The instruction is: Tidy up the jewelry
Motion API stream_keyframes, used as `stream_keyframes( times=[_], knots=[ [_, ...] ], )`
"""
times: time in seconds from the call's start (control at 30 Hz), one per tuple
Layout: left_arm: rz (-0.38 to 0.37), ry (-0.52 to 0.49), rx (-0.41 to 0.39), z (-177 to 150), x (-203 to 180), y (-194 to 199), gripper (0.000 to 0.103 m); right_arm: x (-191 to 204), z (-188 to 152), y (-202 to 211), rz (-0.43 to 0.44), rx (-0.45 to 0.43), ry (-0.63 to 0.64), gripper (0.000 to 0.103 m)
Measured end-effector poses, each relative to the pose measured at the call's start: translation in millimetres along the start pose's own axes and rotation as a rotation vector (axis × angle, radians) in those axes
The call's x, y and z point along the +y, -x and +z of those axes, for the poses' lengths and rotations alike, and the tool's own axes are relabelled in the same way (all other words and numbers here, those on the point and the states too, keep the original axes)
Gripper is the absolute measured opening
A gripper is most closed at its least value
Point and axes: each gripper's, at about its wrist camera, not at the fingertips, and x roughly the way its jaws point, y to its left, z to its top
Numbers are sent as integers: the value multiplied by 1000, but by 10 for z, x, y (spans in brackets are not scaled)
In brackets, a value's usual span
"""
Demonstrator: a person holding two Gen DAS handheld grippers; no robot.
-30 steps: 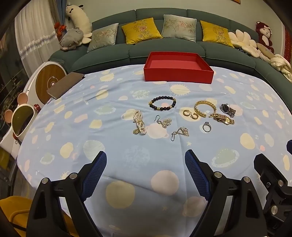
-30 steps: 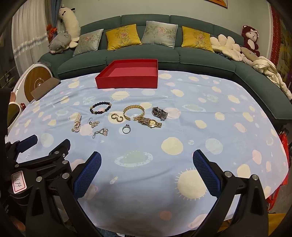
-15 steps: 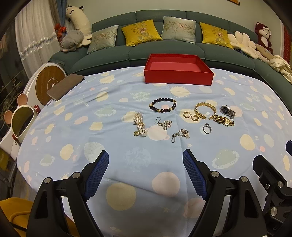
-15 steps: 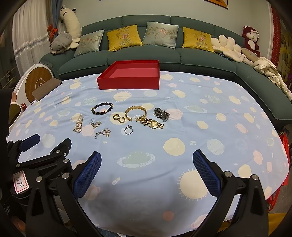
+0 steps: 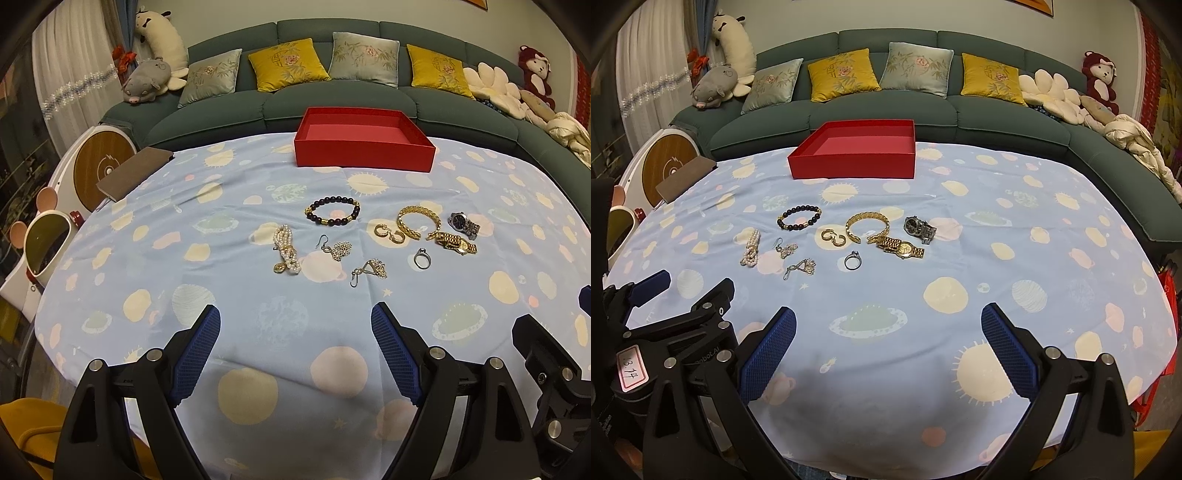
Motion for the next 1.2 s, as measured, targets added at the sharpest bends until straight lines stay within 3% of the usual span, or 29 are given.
stream_keyframes(
  times=[1.2],
  knots=[
    [10, -20, -19, -23, 4, 2, 81, 21, -13, -2, 3, 2, -1, 98]
  ],
)
